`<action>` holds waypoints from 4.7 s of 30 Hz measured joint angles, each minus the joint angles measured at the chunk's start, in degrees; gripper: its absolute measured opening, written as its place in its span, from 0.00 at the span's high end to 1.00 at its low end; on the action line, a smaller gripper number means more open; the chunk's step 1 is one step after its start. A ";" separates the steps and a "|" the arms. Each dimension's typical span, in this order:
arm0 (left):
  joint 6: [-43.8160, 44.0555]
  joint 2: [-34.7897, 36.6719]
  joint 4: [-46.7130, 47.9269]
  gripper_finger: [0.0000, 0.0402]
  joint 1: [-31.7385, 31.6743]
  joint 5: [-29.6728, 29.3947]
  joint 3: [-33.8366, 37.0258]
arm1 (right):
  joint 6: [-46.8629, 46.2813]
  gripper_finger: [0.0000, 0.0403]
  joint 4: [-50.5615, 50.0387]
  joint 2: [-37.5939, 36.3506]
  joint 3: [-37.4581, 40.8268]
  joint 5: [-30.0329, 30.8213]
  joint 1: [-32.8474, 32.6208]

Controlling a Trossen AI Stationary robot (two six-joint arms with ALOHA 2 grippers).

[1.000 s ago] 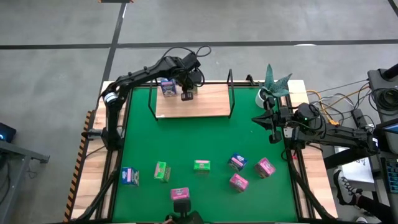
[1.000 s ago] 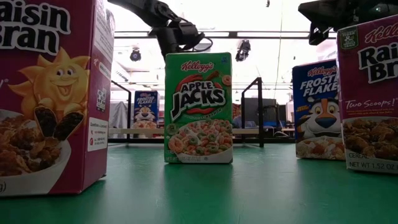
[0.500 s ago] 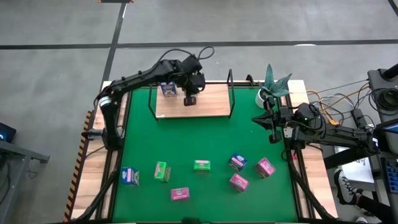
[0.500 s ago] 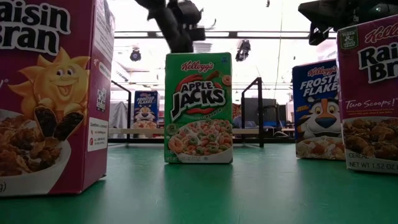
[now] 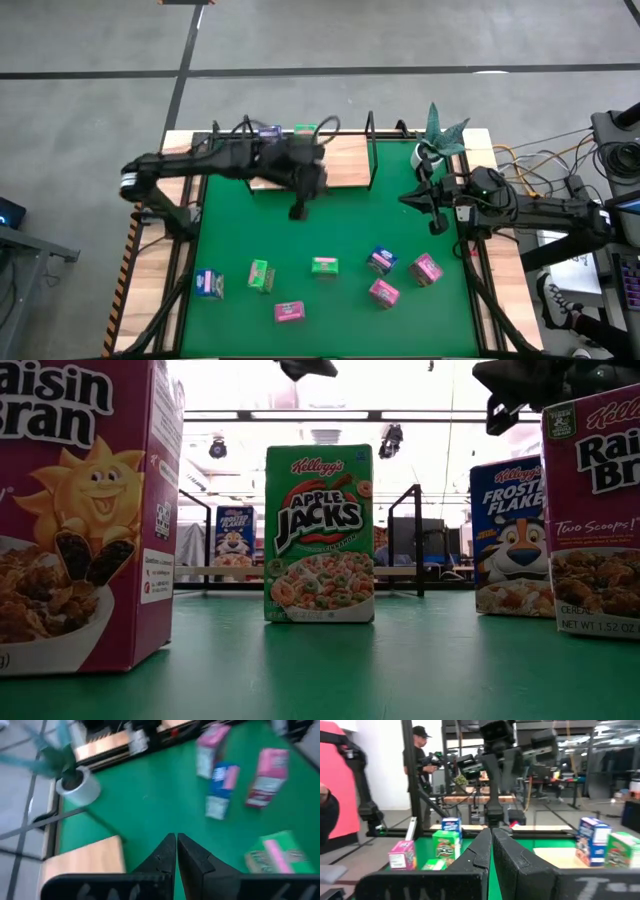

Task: Stack cereal on shelf
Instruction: Put the right pink cereal box on the shelf

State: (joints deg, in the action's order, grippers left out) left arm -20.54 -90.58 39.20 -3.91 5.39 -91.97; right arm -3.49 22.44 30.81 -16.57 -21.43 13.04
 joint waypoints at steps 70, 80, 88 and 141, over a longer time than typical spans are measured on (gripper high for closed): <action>12.03 20.21 -26.77 1.00 10.80 -15.46 30.82 | -67.89 0.49 -90.85 33.34 -41.23 6.94 -36.57; 12.03 20.21 -26.77 1.00 10.83 -15.48 30.80 | -67.94 0.51 -88.66 35.28 -41.28 9.25 -39.98; 11.54 20.21 -26.79 1.00 10.83 -15.50 30.80 | -67.65 0.52 -90.52 36.01 -41.35 13.66 -40.65; 10.90 20.19 -27.21 1.00 10.83 -15.52 30.78 | -85.92 0.25 -104.08 42.01 -50.98 24.54 -52.04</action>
State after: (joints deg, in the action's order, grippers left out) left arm -9.64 -70.39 11.99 6.92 -10.13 -61.19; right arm -89.40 -81.65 72.82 -67.55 3.12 -39.00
